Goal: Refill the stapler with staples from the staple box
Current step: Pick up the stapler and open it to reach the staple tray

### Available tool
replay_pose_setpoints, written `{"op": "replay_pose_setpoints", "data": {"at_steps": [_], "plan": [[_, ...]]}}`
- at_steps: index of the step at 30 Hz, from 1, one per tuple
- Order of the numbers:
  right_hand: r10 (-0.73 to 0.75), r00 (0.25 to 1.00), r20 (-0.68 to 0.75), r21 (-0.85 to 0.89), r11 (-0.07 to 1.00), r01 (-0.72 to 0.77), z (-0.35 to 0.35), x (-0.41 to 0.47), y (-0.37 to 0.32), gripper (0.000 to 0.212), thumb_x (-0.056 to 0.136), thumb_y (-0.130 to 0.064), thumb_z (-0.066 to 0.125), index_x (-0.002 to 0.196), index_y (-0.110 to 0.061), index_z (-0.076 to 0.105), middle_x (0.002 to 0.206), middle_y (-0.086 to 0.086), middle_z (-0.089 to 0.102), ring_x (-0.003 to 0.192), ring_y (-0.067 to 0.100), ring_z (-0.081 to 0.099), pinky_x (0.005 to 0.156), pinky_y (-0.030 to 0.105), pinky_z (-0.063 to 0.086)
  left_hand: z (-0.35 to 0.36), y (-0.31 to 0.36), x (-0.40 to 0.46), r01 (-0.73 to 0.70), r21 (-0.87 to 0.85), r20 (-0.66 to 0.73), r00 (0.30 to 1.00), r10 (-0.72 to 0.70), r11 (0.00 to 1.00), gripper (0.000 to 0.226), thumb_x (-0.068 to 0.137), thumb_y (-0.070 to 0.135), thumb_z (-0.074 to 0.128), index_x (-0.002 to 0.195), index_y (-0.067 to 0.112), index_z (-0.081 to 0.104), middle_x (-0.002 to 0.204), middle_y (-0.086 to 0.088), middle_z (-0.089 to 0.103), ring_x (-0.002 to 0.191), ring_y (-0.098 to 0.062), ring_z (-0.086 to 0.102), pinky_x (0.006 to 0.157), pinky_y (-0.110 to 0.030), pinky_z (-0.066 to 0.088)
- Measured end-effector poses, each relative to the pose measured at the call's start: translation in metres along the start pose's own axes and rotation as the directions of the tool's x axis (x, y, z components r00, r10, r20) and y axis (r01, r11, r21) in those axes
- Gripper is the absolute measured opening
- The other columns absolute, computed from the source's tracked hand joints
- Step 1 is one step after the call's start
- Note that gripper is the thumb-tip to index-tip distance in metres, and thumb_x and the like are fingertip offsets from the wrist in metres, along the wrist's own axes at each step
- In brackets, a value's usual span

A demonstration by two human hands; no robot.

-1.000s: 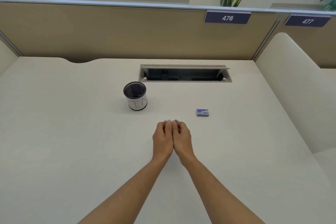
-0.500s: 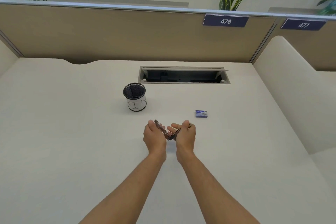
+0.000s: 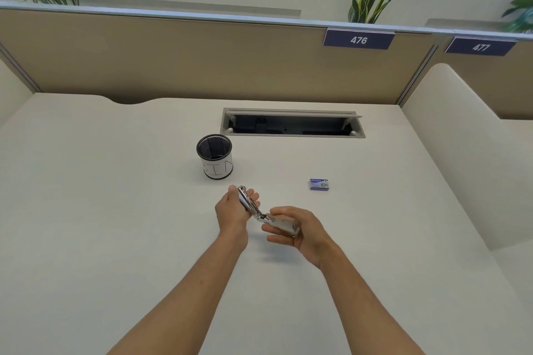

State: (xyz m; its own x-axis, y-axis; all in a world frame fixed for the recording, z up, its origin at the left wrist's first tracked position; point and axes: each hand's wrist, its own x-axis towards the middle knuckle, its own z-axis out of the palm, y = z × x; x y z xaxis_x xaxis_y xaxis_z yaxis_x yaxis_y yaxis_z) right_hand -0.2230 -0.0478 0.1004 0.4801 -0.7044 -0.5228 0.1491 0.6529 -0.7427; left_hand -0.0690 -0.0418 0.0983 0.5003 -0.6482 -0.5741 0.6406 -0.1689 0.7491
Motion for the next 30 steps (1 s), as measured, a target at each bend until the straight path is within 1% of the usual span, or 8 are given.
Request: {"op": "replay_pose_setpoints", "data": {"at_steps": [4,8,11,15,19,24,27,30], "plan": [[0.094,0.991,0.100,-0.090,0.992,-0.085,-0.001,-0.002,-0.002,0.042,0.092,-0.031,0.056,0.117,0.001,0.064,0.115,0.023,0.069,0.099,0.037,0.069,0.075,0.040,0.059,0.002,0.003,-0.003,0.024,0.039,0.121,0.992,-0.029,0.999,0.033,0.100,0.024,0.042,0.090,0.000,0.062,0.083,-0.016,0.075,0.076,-0.026,0.074,0.069,-0.034,0.061],[0.036,0.997,0.065,-0.242,0.970,-0.019,0.009,0.002,0.002,0.038,0.097,-0.037,0.052,0.113,-0.004,0.064,0.103,0.015,0.073,0.073,0.026,0.068,0.063,0.035,0.057,0.006,0.004,-0.009,0.039,0.251,0.247,0.964,-0.103,0.967,0.036,0.100,0.028,0.043,0.097,0.000,0.066,0.086,-0.011,0.077,0.083,-0.024,0.074,0.063,-0.030,0.056],[-0.055,0.998,0.015,-0.218,0.974,0.057,0.015,0.006,0.005,0.032,0.098,-0.033,0.052,0.103,-0.005,0.065,0.087,0.011,0.070,0.057,0.020,0.059,0.051,0.030,0.051,0.006,0.002,-0.010,-0.004,0.351,0.268,0.959,-0.096,0.936,0.037,0.100,0.032,0.043,0.097,0.005,0.068,0.087,-0.007,0.078,0.080,-0.023,0.072,0.057,-0.029,0.054],[-0.140,0.984,-0.107,-0.127,0.984,0.126,0.023,0.013,0.008,0.025,0.100,-0.026,0.049,0.096,-0.005,0.063,0.072,0.008,0.063,0.049,0.017,0.050,0.043,0.026,0.042,0.005,-0.004,-0.015,-0.089,0.405,0.315,0.948,-0.048,0.910,0.038,0.099,0.037,0.046,0.090,0.008,0.070,0.084,-0.007,0.075,0.070,-0.020,0.064,0.078,-0.036,0.056],[-0.190,0.964,-0.185,-0.130,0.977,0.167,0.027,0.014,0.011,0.027,0.102,-0.021,0.045,0.095,0.000,0.061,0.061,0.007,0.057,0.046,0.016,0.048,0.043,0.025,0.040,0.004,-0.010,-0.021,-0.208,0.465,0.395,0.919,0.008,0.861,0.026,0.095,0.029,0.055,0.093,0.005,0.066,0.069,-0.006,0.060,0.061,-0.019,0.051,0.062,-0.036,0.048],[-0.214,0.945,-0.248,-0.149,0.972,0.181,0.032,0.014,0.015,0.028,0.102,-0.017,0.045,0.100,0.006,0.060,0.060,0.005,0.060,0.045,0.016,0.048,0.041,0.025,0.040,0.004,-0.012,-0.024,-0.220,0.454,0.354,0.934,0.052,0.864,0.010,0.092,0.019,0.059,0.094,0.014,0.068,0.089,-0.010,0.076,0.087,-0.030,0.071,0.078,-0.045,0.057],[-0.224,0.945,-0.238,-0.155,0.969,0.191,0.034,0.015,0.016,0.029,0.102,-0.017,0.045,0.103,0.007,0.061,0.057,0.000,0.062,0.044,0.014,0.049,0.042,0.024,0.040,0.004,-0.012,-0.024,-0.243,0.476,0.326,0.941,0.087,0.845,0.011,0.091,0.019,0.060,0.099,0.017,0.066,0.088,-0.007,0.075,0.085,-0.032,0.071,0.071,-0.044,0.058],[-0.219,0.953,-0.211,-0.143,0.971,0.191,0.035,0.014,0.017,0.029,0.101,-0.021,0.047,0.103,0.004,0.062,0.058,-0.001,0.062,0.045,0.013,0.049,0.043,0.024,0.041,0.002,-0.010,-0.027,-0.341,0.526,0.314,0.929,0.195,0.779,0.024,0.090,0.020,0.060,0.112,0.028,0.057,0.093,0.004,0.072,0.074,-0.014,0.071,0.060,-0.030,0.058]]}}
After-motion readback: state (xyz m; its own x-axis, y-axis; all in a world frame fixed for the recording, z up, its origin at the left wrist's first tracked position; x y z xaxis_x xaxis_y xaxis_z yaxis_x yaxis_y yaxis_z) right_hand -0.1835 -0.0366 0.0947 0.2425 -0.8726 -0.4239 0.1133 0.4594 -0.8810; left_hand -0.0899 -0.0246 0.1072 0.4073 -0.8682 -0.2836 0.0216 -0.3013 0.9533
